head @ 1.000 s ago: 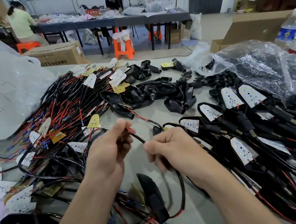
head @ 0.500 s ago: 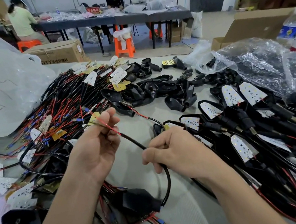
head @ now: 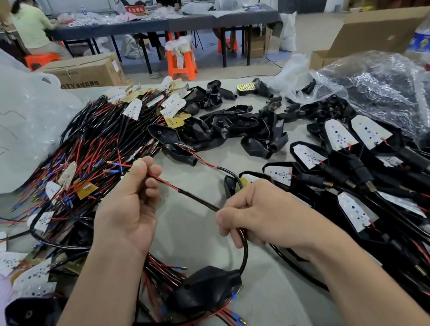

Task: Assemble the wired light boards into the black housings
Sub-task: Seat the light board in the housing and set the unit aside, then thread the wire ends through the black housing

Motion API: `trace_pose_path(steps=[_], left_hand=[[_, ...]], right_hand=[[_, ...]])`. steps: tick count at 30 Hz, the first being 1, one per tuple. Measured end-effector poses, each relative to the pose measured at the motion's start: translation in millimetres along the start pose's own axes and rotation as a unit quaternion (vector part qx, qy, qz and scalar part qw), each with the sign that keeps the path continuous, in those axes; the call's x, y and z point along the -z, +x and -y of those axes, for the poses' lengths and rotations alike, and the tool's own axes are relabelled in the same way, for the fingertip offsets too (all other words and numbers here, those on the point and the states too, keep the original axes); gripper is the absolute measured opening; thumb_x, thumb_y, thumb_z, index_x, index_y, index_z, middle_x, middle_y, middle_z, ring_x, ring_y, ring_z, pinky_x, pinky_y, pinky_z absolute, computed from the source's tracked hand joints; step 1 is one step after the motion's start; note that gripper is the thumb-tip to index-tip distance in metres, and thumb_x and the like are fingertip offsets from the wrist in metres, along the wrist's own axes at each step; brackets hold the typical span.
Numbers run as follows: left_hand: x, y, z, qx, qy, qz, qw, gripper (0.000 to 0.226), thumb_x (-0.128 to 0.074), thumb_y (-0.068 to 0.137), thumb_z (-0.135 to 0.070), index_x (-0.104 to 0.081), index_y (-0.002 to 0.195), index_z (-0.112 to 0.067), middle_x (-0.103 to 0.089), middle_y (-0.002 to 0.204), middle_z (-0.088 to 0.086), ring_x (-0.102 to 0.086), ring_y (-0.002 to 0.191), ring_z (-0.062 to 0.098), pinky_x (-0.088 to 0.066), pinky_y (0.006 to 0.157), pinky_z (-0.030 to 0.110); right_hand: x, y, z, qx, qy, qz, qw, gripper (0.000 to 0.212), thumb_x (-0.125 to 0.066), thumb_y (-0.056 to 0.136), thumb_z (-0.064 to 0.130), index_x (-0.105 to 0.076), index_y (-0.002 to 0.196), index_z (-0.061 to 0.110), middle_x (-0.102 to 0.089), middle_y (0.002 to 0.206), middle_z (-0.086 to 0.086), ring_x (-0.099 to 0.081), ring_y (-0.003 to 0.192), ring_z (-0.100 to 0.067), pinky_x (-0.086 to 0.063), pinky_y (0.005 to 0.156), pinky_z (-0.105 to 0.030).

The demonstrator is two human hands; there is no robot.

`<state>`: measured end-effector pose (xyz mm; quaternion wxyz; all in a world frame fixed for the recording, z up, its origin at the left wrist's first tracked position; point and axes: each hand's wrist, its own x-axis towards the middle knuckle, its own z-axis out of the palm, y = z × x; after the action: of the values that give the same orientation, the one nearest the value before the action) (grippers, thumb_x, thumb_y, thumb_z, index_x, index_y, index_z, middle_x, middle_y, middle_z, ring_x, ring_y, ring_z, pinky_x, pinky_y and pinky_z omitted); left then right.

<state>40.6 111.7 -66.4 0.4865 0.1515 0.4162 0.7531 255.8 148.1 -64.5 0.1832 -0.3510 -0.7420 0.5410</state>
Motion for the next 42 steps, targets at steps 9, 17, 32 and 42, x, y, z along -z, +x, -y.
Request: trace_pose_path(steps=[9,17,32,42], left_hand=[[-6.4,-1.0,14.8,-0.003,0.075,0.031,0.997,0.018,-0.072,0.074,-0.034,-0.067,0.074,-0.017,-0.068,0.068,-0.003,-0.05,0.046,0.001,-0.04,0.041,0.01],[-29.4,-13.0,47.3,-0.021,0.128,0.035,0.991,0.015,-0.061,0.099,-0.007,-0.075,0.094,-0.005,-0.075,0.077,0.008,-0.068,0.06,0.009,-0.056,0.06,0.017],[-31.3,-1.3,59.0,-0.024,0.223,0.067,0.972,0.017,-0.06,0.099,0.002,-0.075,0.097,-0.006,-0.072,0.073,0.005,-0.06,0.055,0.009,-0.054,0.056,0.018],[-32.1,-3.0,61.8,-0.022,0.232,0.058,0.971,0.017,-0.061,0.098,0.0,-0.076,0.094,-0.007,-0.074,0.074,0.006,-0.059,0.052,0.008,-0.053,0.054,0.018]], right_hand=[[28.7,14.5,1.3,0.044,-0.071,-0.338,0.937,0.015,-0.063,0.081,0.026,-0.076,0.076,0.029,-0.071,0.063,0.01,-0.06,0.051,-0.004,-0.045,0.054,-0.015],[139.4,80.3,36.5,-0.135,-0.551,-0.226,0.792,0.013,-0.051,0.089,0.013,-0.059,0.079,0.012,-0.062,0.086,-0.007,-0.058,0.075,-0.028,-0.053,0.076,-0.039],[230.6,120.1,-13.8,-0.462,-0.432,0.059,0.773,0.043,-0.041,0.11,0.015,-0.038,0.146,-0.009,-0.035,0.15,-0.036,-0.056,0.104,-0.041,-0.041,0.082,-0.038],[249.7,102.0,-35.2,-0.338,-0.495,-0.106,0.794,0.034,-0.044,0.108,0.021,-0.064,0.108,-0.006,-0.062,0.116,-0.023,-0.052,0.092,-0.027,-0.048,0.093,-0.035]])
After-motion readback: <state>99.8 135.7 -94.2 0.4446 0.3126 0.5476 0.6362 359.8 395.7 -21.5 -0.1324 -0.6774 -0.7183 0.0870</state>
